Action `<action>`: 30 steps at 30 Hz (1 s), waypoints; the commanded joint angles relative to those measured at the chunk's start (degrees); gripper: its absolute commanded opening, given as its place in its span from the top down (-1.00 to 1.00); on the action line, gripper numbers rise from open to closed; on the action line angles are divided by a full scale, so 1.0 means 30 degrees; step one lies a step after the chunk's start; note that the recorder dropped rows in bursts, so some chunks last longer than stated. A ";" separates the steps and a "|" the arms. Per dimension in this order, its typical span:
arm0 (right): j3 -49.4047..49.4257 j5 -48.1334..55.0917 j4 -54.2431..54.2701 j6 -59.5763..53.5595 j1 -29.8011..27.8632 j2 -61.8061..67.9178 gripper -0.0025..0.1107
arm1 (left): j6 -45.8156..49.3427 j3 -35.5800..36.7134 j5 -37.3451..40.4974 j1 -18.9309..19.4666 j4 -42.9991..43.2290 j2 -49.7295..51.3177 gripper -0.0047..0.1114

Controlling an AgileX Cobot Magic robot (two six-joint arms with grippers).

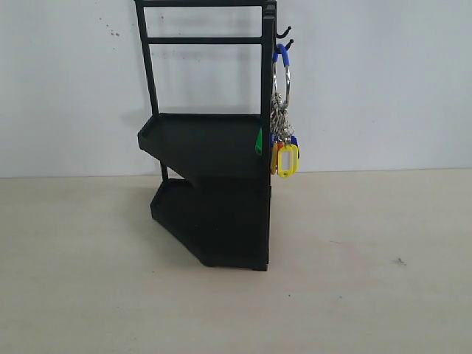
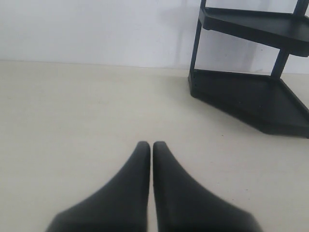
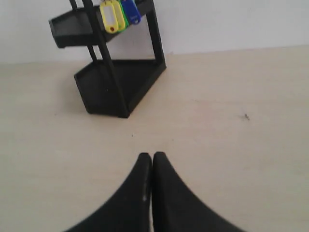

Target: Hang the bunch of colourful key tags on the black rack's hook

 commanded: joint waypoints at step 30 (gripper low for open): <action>0.0075 0.2770 -0.1283 -0.0107 -0.6154 -0.1365 0.96 | 0.0065 0.0052 -0.0064 0.0033 0.0095 -0.0040 0.84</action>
